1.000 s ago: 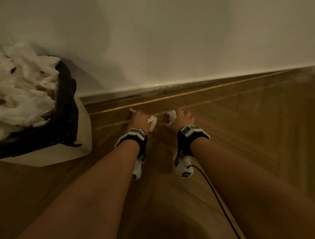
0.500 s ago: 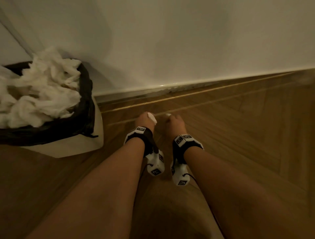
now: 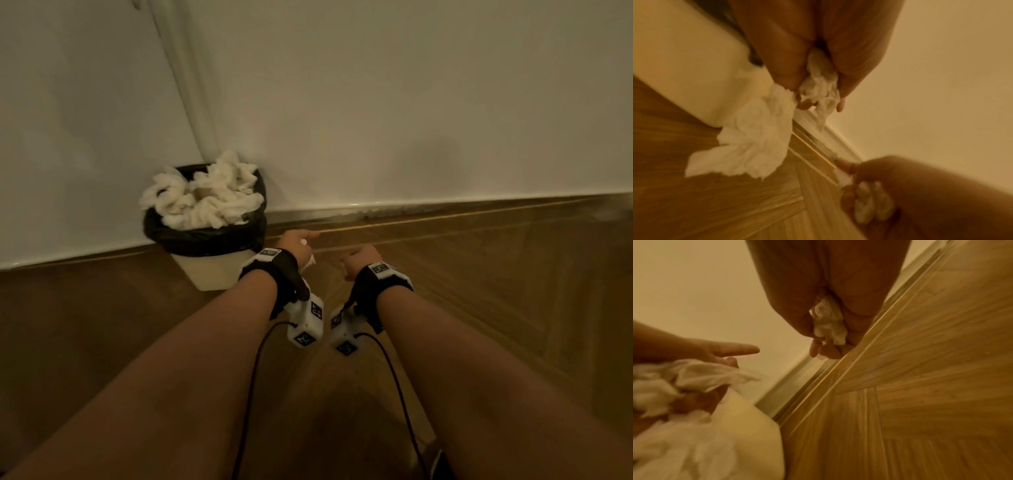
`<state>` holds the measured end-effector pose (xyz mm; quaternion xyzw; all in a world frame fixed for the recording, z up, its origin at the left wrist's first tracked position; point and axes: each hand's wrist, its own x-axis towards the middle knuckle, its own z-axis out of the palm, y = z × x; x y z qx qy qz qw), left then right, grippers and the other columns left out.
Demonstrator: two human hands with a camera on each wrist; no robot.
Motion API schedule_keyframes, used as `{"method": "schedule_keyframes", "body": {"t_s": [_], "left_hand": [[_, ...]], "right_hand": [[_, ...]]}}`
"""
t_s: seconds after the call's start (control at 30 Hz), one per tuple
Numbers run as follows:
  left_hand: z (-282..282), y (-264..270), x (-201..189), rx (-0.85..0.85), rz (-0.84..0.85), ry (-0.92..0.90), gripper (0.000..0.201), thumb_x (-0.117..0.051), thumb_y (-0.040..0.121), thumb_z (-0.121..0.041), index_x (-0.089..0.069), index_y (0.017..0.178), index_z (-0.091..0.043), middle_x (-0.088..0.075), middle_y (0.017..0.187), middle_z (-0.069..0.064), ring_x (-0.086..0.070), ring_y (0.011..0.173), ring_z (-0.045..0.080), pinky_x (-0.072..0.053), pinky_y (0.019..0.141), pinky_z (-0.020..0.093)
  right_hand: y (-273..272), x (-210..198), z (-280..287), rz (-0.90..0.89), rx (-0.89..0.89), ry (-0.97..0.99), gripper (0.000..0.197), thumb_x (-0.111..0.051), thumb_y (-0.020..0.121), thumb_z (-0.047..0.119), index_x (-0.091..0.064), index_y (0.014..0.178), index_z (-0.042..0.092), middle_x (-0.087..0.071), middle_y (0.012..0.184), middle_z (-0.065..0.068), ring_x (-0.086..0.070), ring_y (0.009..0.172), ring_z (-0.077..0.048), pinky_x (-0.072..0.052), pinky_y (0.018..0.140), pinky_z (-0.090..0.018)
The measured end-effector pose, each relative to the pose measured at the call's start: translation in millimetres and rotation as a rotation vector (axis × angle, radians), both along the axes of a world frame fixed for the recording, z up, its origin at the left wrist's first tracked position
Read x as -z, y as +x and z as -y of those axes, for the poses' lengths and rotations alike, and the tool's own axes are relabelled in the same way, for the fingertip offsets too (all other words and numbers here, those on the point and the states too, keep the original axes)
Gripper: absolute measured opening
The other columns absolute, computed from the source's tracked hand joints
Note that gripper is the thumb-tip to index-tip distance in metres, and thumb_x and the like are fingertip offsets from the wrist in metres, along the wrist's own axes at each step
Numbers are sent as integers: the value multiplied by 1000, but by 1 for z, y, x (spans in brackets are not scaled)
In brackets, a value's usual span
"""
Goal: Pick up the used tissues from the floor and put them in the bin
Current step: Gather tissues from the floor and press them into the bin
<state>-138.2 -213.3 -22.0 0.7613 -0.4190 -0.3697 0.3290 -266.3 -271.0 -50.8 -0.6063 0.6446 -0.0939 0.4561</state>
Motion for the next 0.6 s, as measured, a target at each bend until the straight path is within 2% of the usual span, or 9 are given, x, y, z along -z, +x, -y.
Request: {"method": "schedule_keyframes", "body": {"t_s": [0.1,0.13,0.23,0.3,0.33,0.4,0.43,0.5,0.6], "left_hand": [[-38,6,-38,-7,-68,-87,46,-35,92,8,-58,126,-13,-57,122,13,-51,119,32,-43,90,30],[-48,9,-52,-21,-83,-122,46,-33,92,8,-58,126,-13,-57,117,12,-51,118,32,-43,85,30],[-74,21,-88,-75,-99,-239,41,-35,95,2,-58,126,-13,-56,119,14,-55,103,26,-44,74,27],[-89,27,-109,-136,-163,-306,37,-37,97,-1,-58,125,-13,-58,110,9,-55,88,15,-45,69,22],[-94,30,-118,-167,-208,-331,37,-38,97,-1,-58,125,-13,-57,107,4,-54,89,13,-44,68,19],[-102,35,-134,-212,-317,-379,37,-38,97,1,-60,123,-15,-54,111,5,-53,107,18,-45,78,20],[-104,37,-139,-230,-389,-399,37,-38,97,1,-61,121,-17,-54,117,9,-51,114,23,-46,83,25],[-109,39,-147,-240,-523,-434,37,-39,97,2,-60,121,-17,-52,127,15,-52,114,28,-47,87,35],[-117,42,-153,-260,-589,-454,38,-40,97,1,-55,128,-13,-53,124,16,-58,98,28,-45,98,41]], "right_hand": [[2,-23,-38,200,12,98,26,-51,93,12,-67,114,14,-62,115,-10,-57,79,-23,-47,74,-34],[3,-32,-51,268,19,134,27,-51,94,15,-65,117,14,-61,116,-12,-55,80,-22,-45,73,-34],[6,-61,-89,394,-48,283,51,-51,91,48,-54,131,16,-53,124,-11,-53,105,-29,-43,82,-40],[11,-80,-111,477,-149,386,65,-52,81,67,-54,130,25,-45,132,-7,-51,100,-25,-43,78,-39],[16,-88,-120,510,-194,412,69,-54,76,70,-53,130,26,-44,137,-8,-51,102,-25,-44,82,-40],[28,-104,-133,570,-234,433,76,-58,74,68,-49,135,24,-44,142,-12,-46,122,-32,-37,103,-48],[36,-112,-138,594,-259,427,73,-58,77,64,-49,136,22,-45,141,-12,-43,127,-35,-32,108,-51],[50,-130,-144,634,-259,367,59,-61,83,51,-55,129,14,-54,128,-14,-47,122,-36,-35,106,-50],[59,-144,-144,642,-189,251,45,-63,88,34,-58,121,4,-63,102,-15,-59,100,-33,-50,91,-42]]}}
